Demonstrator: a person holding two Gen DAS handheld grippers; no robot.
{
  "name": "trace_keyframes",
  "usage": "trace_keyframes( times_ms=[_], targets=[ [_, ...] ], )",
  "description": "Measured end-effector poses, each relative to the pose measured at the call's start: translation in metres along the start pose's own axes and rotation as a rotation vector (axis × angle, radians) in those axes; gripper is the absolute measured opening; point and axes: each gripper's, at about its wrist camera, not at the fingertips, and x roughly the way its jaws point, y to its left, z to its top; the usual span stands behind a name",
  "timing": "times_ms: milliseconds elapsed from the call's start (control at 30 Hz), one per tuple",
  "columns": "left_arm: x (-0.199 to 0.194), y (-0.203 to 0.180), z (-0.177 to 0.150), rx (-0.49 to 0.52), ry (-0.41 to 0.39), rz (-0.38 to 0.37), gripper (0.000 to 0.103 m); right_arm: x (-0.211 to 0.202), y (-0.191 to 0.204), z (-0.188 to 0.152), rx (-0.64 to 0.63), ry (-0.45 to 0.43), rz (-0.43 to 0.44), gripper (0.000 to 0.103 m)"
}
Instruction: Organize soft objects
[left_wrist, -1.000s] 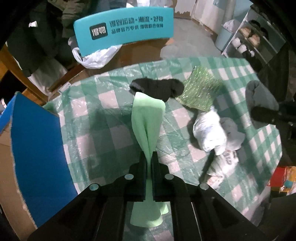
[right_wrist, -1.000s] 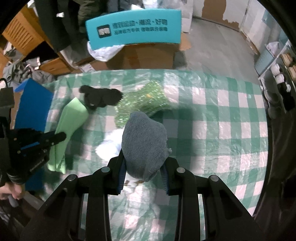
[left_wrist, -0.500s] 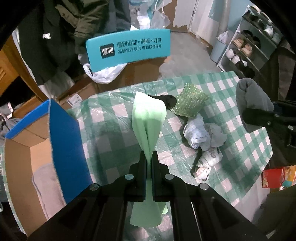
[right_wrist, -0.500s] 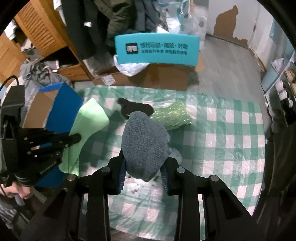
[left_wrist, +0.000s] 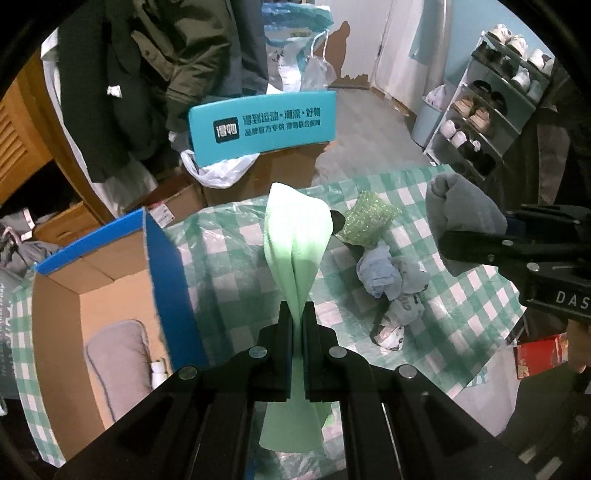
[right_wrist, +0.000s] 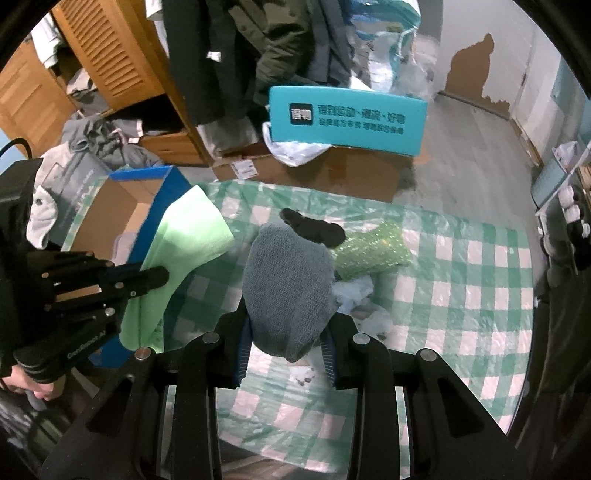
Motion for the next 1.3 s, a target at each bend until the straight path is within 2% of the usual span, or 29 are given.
trace_keyframes(
  times_ms=[733, 1300],
  targets=[
    [-0.049, 0.062, -0.019, -0.062, -0.069, 0.039, 0.004, 0.011, 0.072, 0.023, -0.114, 0.010, 0.063, 0.031],
    [-0.066, 0.135, -0.054, -0.178, -0.077, 0.074, 0.004, 0.038, 0.158, 0.046, -0.244, 0.048, 0.123, 0.031]
  ],
)
